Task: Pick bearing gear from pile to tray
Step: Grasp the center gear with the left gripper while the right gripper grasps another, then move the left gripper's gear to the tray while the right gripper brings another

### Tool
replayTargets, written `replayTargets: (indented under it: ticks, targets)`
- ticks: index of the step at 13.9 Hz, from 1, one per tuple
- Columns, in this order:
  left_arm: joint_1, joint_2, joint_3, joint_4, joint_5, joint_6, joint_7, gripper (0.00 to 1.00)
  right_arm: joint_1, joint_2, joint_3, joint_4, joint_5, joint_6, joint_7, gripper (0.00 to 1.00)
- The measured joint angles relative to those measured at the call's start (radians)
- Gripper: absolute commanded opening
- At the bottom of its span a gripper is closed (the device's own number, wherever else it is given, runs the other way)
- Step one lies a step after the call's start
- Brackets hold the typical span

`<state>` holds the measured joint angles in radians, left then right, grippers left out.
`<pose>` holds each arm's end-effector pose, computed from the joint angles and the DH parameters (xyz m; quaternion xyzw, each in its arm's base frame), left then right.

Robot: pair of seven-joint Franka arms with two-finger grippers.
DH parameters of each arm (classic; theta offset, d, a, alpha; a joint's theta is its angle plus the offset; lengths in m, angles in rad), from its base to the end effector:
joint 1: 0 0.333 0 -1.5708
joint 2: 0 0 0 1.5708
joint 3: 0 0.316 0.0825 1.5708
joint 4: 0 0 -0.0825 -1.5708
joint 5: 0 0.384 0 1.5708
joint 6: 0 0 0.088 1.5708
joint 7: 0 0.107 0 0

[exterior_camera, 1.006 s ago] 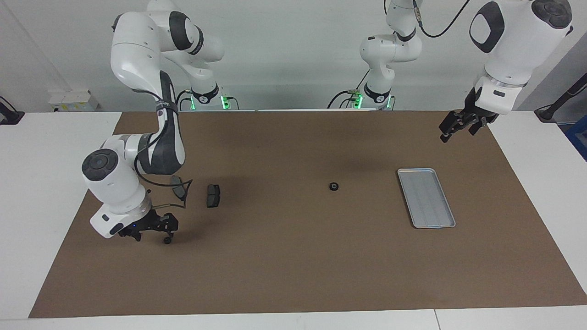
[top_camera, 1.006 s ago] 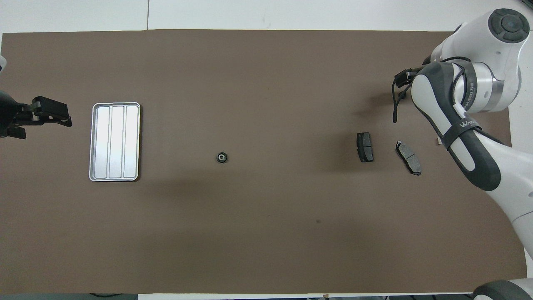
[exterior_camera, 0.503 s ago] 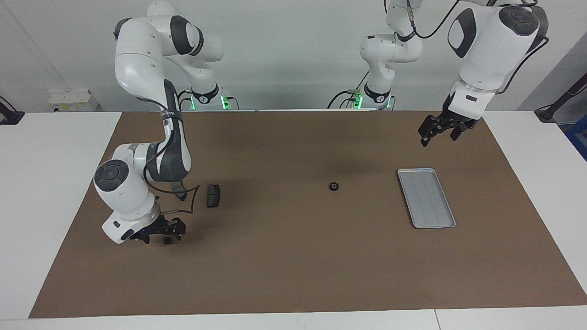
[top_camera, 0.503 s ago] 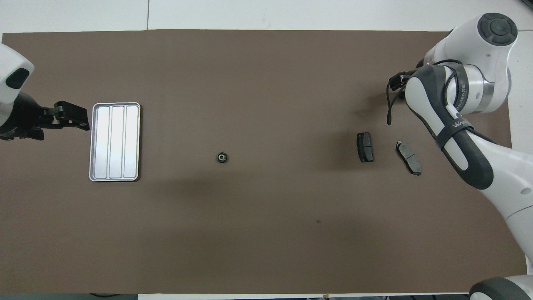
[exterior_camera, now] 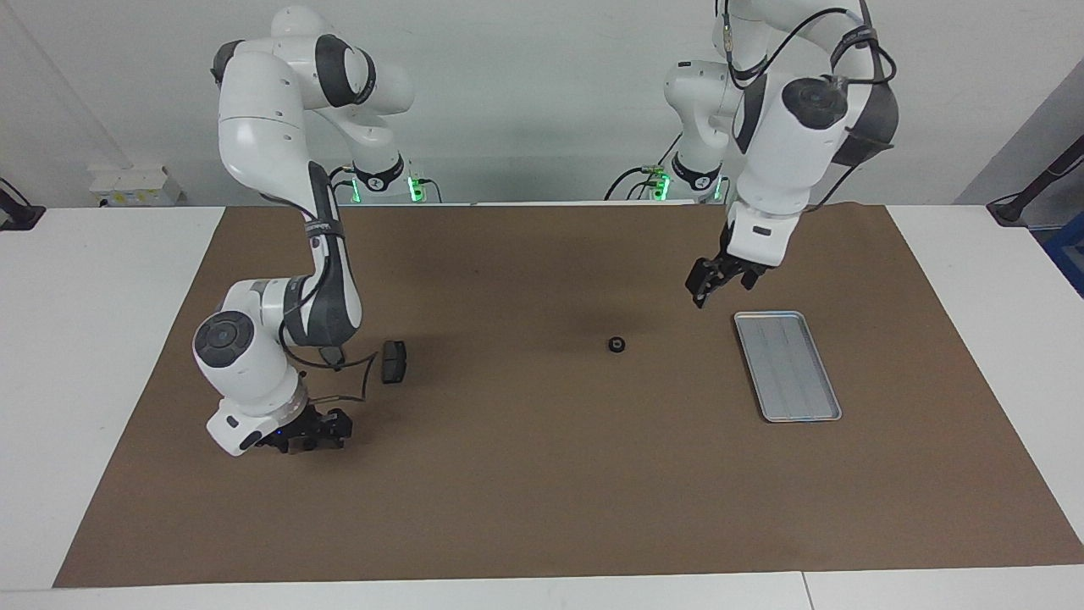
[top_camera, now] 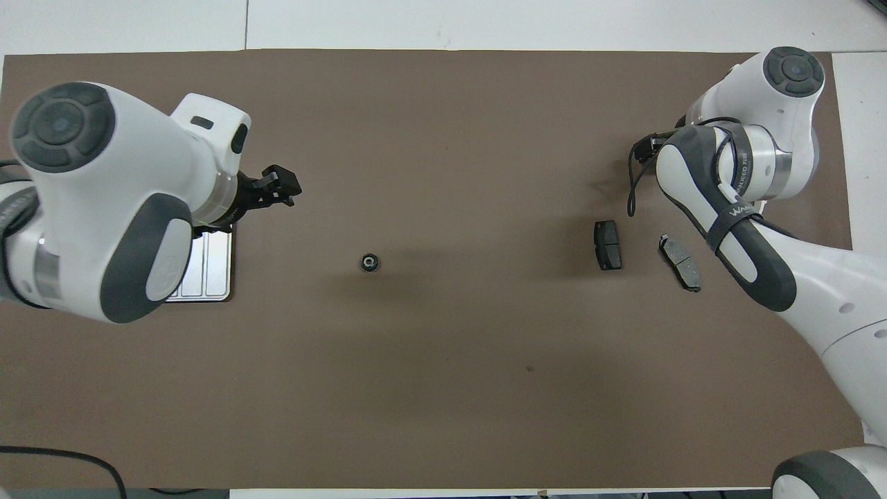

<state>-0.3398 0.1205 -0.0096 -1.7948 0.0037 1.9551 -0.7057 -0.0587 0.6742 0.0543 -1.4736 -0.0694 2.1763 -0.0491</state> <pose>0.5652 -0.2054 0.4813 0.9841 0.1766 0.0178 0.0090 0.7195 -0.0127 0.2841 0.9992 0.0355 0.0145 0.0124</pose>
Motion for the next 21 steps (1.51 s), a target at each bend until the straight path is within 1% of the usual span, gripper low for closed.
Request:
replayTargets:
  ticks: [3, 4, 6, 9, 11, 12, 13, 14, 15, 20, 21]
  targets:
    - [-0.026, 0.056, 0.001, -0.051, 0.000, 0.108, -0.036, 1.00, -0.004, 0.000, -0.002, -0.001, 0.000, 0.000, 0.001, 0.80]
    - [-0.037, 0.080, 0.001, -0.061, 0.000, 0.141, -0.051, 1.00, -0.007, 0.000, -0.002, -0.001, 0.000, 0.000, 0.001, 0.74]
    - [-0.064, 0.121, 0.000, -0.066, 0.000, 0.191, -0.097, 1.00, -0.013, 0.000, -0.003, -0.003, 0.000, 0.000, 0.001, 0.68]
    - [-0.129, 0.139, -0.001, -0.088, 0.000, 0.221, -0.125, 1.00, -0.016, -0.001, -0.001, -0.005, 0.001, 0.000, 0.001, 0.60]
    - [-0.159, 0.138, -0.002, -0.108, 0.000, 0.227, -0.133, 1.00, -0.016, -0.004, 0.000, -0.007, 0.001, 0.000, 0.001, 0.47]
    - [-0.164, 0.138, -0.001, -0.123, 0.000, 0.237, -0.134, 1.00, -0.016, -0.005, 0.001, -0.008, 0.002, 0.000, 0.001, 0.37]
    - [-0.165, 0.139, -0.001, -0.140, 0.000, 0.251, -0.134, 1.00, -0.016, -0.007, 0.003, -0.009, 0.002, -0.001, 0.001, 0.24]
    - [-0.167, 0.141, -0.001, -0.154, 0.000, 0.263, -0.134, 1.00, -0.016, -0.007, 0.003, -0.009, 0.002, -0.001, 0.001, 0.06]
    - [-0.171, 0.148, -0.001, -0.168, 0.000, 0.278, -0.134, 1.00, -0.016, -0.008, 0.004, -0.009, 0.003, -0.001, 0.001, 0.00]
    - [-0.187, 0.195, -0.002, -0.187, 0.000, 0.345, -0.134, 1.00, -0.018, -0.012, 0.004, -0.011, 0.003, -0.001, 0.001, 0.00]
    - [-0.202, 0.201, -0.002, -0.197, 0.000, 0.355, -0.134, 0.99, -0.018, -0.012, 0.003, -0.010, 0.003, -0.003, 0.001, 0.00]
